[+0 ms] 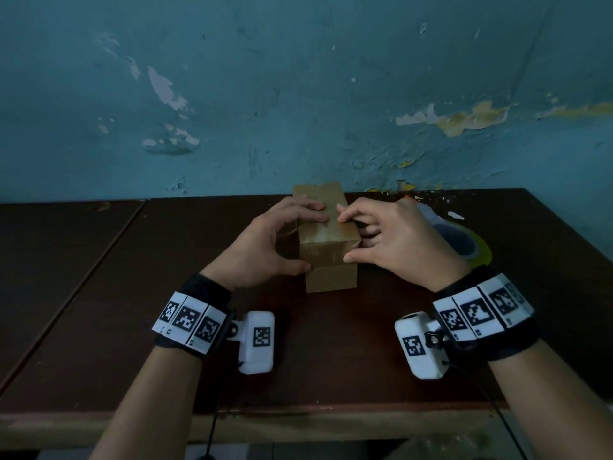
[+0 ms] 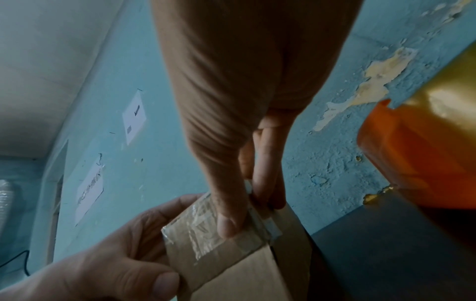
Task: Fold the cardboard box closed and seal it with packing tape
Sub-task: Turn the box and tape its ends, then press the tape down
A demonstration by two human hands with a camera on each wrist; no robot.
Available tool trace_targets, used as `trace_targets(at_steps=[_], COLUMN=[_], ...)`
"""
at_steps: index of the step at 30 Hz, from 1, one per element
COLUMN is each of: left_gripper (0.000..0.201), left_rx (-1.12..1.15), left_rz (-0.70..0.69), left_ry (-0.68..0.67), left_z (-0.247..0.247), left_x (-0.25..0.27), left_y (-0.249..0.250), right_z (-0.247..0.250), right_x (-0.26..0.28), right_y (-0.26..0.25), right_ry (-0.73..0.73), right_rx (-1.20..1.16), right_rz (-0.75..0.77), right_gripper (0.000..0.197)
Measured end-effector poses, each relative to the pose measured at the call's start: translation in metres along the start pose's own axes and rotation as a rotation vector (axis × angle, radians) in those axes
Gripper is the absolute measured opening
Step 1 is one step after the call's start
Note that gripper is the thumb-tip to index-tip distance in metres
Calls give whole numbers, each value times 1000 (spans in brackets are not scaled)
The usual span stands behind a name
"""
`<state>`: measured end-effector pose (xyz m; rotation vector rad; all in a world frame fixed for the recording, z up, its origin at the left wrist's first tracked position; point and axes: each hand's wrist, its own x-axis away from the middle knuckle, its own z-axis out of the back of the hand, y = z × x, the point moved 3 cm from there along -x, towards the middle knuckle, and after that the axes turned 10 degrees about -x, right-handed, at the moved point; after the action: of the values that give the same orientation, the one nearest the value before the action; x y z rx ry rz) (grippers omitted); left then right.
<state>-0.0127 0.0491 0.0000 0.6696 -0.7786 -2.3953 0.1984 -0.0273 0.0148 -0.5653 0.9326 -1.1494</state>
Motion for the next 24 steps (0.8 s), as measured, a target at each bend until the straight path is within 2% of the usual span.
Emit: trace_targets(at_steps=[6,9,12,17,21,24], left_gripper=[73,73,71,56,38,36], left_rx=[8,8,23,43,38,87], left_rz=[5,-7,2,-8,0,8], left_ry=[0,5,11,54,122,67], left_z=[1,0,-1,-3,0,4], left_x=[1,0,0,0,-2,-1], left_y=[0,-1,-1,3,4,0], right_z=[4,6,4,5,1,1], right_x=[2,2,1,0,0,2], right_y=[3,2,1,0,-4,-11], right_ry=[-72,-21,18,24,-6,-28], right_rx=[-181,-131,-55,-15,-88,-90], right_rz=[-81,-49,-2,-9,-50,-69], right_gripper=[54,43,41,44,53,48])
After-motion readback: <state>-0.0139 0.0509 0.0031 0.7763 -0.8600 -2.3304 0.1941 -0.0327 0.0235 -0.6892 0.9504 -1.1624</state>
